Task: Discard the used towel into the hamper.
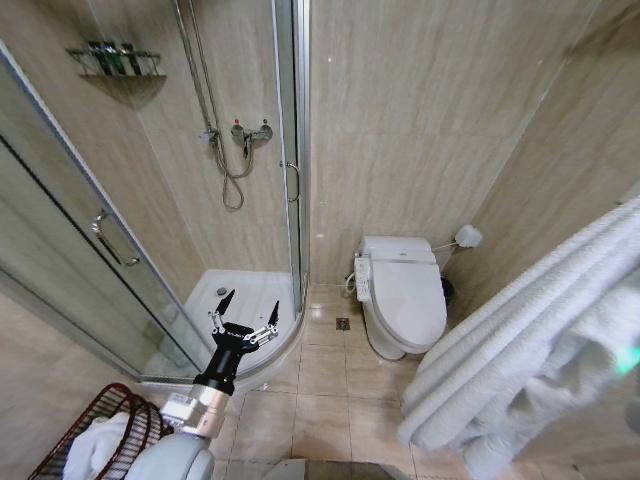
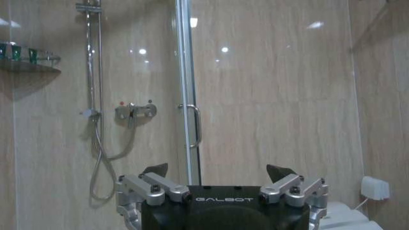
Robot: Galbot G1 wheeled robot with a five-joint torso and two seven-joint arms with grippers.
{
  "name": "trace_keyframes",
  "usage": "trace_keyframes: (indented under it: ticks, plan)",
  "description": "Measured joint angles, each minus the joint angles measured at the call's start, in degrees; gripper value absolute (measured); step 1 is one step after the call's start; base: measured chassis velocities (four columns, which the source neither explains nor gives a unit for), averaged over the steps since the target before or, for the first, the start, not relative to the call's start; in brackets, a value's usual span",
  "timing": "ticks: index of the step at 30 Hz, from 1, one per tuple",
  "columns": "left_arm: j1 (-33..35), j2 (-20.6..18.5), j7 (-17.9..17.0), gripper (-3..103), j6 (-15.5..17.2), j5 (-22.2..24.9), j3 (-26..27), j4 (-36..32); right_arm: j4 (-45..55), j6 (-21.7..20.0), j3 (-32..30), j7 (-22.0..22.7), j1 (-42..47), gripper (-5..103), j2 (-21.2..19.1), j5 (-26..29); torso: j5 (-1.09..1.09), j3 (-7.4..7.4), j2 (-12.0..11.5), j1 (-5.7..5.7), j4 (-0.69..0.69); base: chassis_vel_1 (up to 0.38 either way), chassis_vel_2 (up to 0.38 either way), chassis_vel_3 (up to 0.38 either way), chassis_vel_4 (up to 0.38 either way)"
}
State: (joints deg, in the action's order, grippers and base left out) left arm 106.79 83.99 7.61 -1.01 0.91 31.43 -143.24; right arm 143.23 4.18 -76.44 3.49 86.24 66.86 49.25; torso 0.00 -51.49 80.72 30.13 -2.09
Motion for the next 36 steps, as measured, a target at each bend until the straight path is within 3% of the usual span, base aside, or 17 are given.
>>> trace_keyframes:
  ticks: [36]
  plan:
    - [0.0,0.0,0.0,100,0.0,0.0,0.0,0.0,0.0,0.0,0.1,-0.6,-0.1,1,0.2,-1.3,-0.01,0.33,-0.6,-0.3,-0.01,0.07,0.066,0.066,0.068]
